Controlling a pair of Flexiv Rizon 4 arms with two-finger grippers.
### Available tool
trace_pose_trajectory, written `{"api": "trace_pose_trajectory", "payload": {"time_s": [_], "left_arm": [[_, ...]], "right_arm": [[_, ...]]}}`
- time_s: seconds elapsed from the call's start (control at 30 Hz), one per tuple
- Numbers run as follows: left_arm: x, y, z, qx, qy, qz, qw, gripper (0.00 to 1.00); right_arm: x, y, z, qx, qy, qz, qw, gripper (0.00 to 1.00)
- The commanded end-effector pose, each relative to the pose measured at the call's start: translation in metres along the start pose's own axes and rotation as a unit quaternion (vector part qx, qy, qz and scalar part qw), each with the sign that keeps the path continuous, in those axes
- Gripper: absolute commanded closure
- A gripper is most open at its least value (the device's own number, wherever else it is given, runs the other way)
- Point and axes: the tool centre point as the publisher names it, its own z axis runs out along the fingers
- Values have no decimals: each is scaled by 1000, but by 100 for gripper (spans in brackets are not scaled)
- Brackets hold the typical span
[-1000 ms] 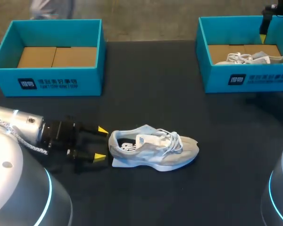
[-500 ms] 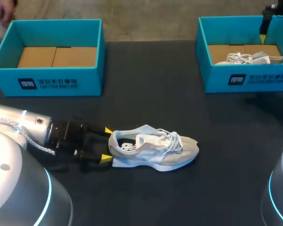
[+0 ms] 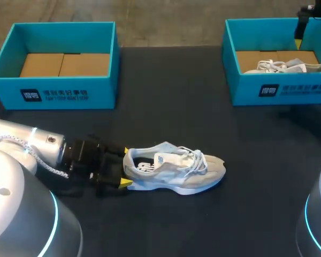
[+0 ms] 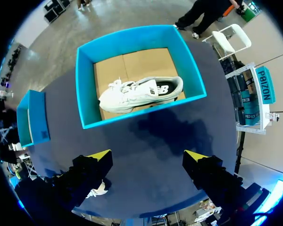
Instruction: Take the shoe out of the shoebox, open the shoe tongue, remove and reinsert the insole, then place the shoe into the shoebox
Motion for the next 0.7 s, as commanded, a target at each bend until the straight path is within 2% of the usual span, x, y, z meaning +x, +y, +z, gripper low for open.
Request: {"api": "trace_pose_trajectory", "payload": {"time_s": [0.03, 0.7], "left_arm": [[-2, 1, 8, 1, -2, 0, 1000, 0], [-6, -3, 29, 22, 12, -2, 1000, 0]], "right_arm": [[0, -1, 0, -1, 0, 1, 1000, 0], [0, -1, 0, -1, 0, 1, 1000, 0]]}}
